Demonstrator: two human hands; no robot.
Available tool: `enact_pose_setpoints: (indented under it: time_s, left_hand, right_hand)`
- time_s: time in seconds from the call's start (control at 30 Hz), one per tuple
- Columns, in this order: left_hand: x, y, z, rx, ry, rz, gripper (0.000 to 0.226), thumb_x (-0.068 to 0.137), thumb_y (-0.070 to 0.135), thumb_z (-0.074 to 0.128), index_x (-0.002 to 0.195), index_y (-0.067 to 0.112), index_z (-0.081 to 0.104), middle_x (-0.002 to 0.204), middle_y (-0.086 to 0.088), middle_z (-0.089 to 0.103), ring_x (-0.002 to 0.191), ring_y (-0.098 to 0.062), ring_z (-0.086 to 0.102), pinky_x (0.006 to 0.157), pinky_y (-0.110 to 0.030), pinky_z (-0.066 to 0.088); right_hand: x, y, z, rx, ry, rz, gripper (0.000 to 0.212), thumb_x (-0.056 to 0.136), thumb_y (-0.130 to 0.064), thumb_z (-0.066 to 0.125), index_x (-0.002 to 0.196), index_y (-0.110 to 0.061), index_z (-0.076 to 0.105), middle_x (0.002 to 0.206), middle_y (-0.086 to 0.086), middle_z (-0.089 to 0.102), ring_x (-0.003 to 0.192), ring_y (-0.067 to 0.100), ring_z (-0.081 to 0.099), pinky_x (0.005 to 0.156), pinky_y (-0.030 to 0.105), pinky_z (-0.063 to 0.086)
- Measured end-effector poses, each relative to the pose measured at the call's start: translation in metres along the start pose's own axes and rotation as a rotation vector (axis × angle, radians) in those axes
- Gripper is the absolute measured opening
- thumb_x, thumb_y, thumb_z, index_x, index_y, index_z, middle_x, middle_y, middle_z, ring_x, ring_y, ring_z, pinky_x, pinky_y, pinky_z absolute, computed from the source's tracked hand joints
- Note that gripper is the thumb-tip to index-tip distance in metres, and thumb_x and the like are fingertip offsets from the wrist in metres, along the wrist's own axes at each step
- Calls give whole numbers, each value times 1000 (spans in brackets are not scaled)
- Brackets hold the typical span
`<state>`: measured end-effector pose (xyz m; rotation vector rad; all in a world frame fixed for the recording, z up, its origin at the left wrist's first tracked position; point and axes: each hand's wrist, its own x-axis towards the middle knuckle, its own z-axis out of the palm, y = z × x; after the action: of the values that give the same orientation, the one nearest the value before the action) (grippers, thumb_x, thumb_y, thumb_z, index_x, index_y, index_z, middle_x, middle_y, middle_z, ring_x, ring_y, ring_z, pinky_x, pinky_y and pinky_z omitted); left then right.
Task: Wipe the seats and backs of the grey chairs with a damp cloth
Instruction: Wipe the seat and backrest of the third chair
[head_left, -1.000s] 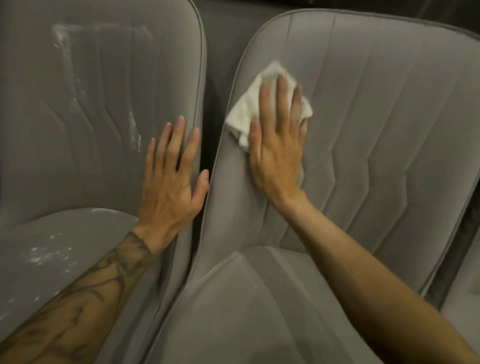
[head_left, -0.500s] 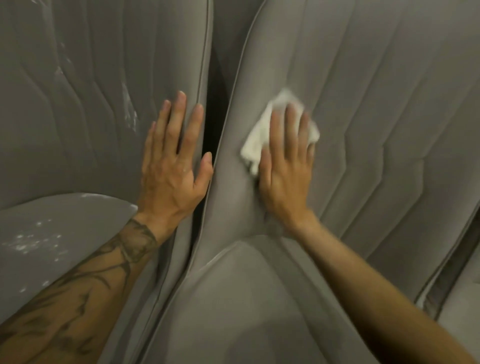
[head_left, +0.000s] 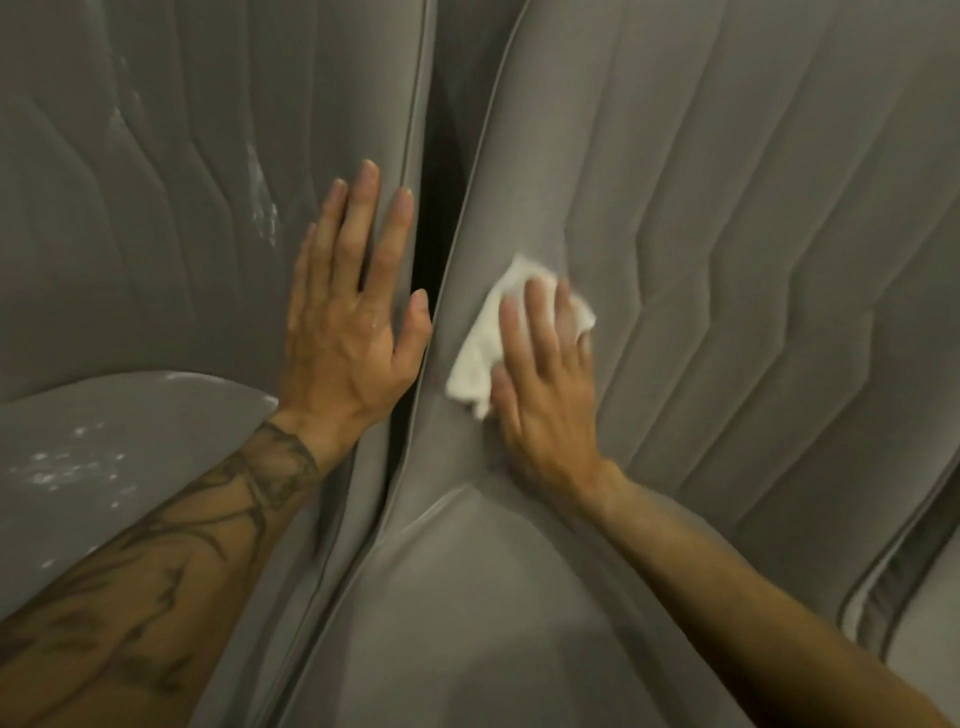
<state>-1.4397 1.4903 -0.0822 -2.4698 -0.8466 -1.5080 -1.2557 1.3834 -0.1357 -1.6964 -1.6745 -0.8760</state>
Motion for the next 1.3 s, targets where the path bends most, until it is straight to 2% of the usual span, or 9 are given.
enact_pose_setpoints:
  time_s: [0.1, 0.33, 0.43, 0.5, 0.63, 0.8, 0.97, 1.17, 1.3]
  left_hand:
    - [0, 2, -1, -7, -11, -20, 68, 105, 29, 46, 165, 7, 27, 173, -20, 19, 162, -37, 15, 126, -61, 26]
    - [1, 2, 0, -8, 0, -8, 65, 107, 31, 43, 166, 8, 26, 173, -20, 19, 162, -37, 15, 126, -59, 26]
    - [0, 2, 1, 0, -8, -19, 66, 107, 32, 42, 167, 11, 24, 174, -17, 18, 163, -34, 13, 127, -58, 26]
    - [0, 1, 1, -1, -8, -15, 66, 107, 32, 41, 167, 11, 24, 174, -17, 18, 163, -34, 13, 127, -59, 26]
    - [1, 0, 1, -9, -7, -9, 65, 107, 32, 40, 167, 11, 24, 174, -18, 18, 163, -34, 13, 126, -59, 26]
    - [1, -2, 3, -15, 10, 1, 66, 106, 31, 40, 167, 11, 23, 174, -17, 17, 163, -33, 13, 126, -59, 26]
    - [-1, -2, 3, 6, 11, 0, 67, 105, 28, 43, 167, 12, 22, 175, -15, 15, 164, -31, 11, 128, -57, 26]
    - [-1, -4, 4, 0, 0, 7, 68, 105, 29, 41, 168, 15, 20, 176, -12, 13, 164, -30, 10, 127, -60, 26]
    - [-2, -6, 4, 13, -10, 9, 67, 106, 29, 40, 168, 15, 20, 176, -11, 13, 164, -29, 10, 126, -60, 27]
  right_hand:
    - [-27, 3, -5, -29, -98, -81, 61, 110, -35, 31, 165, -22, 7, 170, 11, 17, 161, 27, 3, 118, 49, 33]
    - [68, 10, -5, 68, 226, 227, 60, 111, -43, 16, 166, -20, 6, 174, 8, 3, 161, 27, -1, 129, 42, 3]
    - [1, -20, 12, 120, 8, -19, 58, 112, -41, 17, 165, -27, -2, 174, 5, 3, 161, 31, -3, 126, 53, 16]
    - [-46, -33, 16, 48, -123, -290, 57, 112, -38, 32, 165, -28, 15, 172, 4, 14, 161, 32, 8, 117, 50, 30]
    - [-30, -11, 10, -111, -85, -502, 57, 110, -40, 42, 164, -31, 24, 174, -3, 10, 161, 22, 14, 120, 39, 25]
    - [13, -7, 8, 90, 86, -49, 55, 113, -39, 25, 165, -26, 13, 174, 5, 4, 161, 35, 9, 127, 42, 12]
    - [-27, -25, 13, 90, -7, -70, 58, 111, -40, 27, 165, -32, 7, 174, 0, 3, 161, 29, 12, 123, 41, 22]
    - [133, 19, -38, -85, 248, 60, 56, 111, -42, 23, 161, -18, 31, 168, 16, 27, 159, 34, 20, 126, 36, 10]
    - [199, 25, -59, -132, 324, 103, 63, 109, -52, 28, 154, -12, 47, 162, 20, 39, 153, 41, 31, 125, 47, 24]
